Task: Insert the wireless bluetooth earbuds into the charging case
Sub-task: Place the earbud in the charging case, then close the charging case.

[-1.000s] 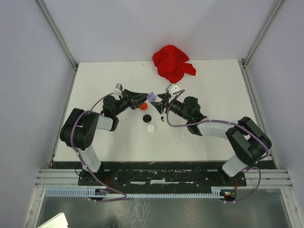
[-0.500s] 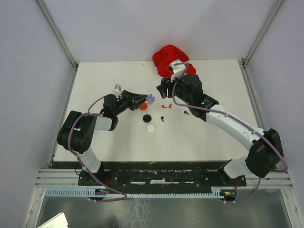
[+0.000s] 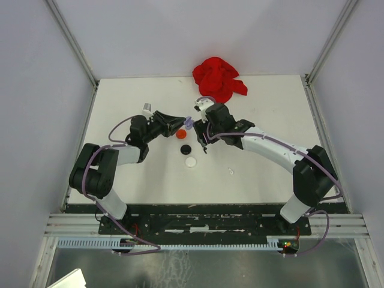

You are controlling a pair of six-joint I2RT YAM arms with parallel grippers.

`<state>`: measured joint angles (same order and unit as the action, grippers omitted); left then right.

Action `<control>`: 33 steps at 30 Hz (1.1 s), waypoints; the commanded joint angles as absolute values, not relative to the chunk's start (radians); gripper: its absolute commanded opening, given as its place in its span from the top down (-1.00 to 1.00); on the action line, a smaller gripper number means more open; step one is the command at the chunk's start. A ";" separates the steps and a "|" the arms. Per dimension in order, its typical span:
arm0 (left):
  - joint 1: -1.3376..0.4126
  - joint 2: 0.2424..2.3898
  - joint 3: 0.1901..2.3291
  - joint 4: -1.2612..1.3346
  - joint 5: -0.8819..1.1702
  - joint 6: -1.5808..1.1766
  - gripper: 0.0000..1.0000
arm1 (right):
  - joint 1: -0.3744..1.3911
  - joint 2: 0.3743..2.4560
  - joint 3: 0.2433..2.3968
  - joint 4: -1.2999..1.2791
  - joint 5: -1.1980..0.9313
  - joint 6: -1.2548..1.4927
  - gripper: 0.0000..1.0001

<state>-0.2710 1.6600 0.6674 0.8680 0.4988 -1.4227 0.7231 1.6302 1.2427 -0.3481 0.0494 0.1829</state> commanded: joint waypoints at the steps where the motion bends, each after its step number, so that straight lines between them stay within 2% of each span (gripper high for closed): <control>1: -0.281 1.631 0.693 0.890 0.489 -1.378 0.94 | 0.733 1.653 1.324 -0.341 0.053 0.202 -0.39; 18: -0.299 1.604 0.646 0.901 0.515 -1.375 0.94 | 0.731 1.786 1.439 -0.360 0.133 0.204 -0.39; 33: -0.299 1.592 0.609 0.910 0.535 -1.371 0.94 | 0.688 1.792 1.449 -0.336 0.165 0.213 -0.39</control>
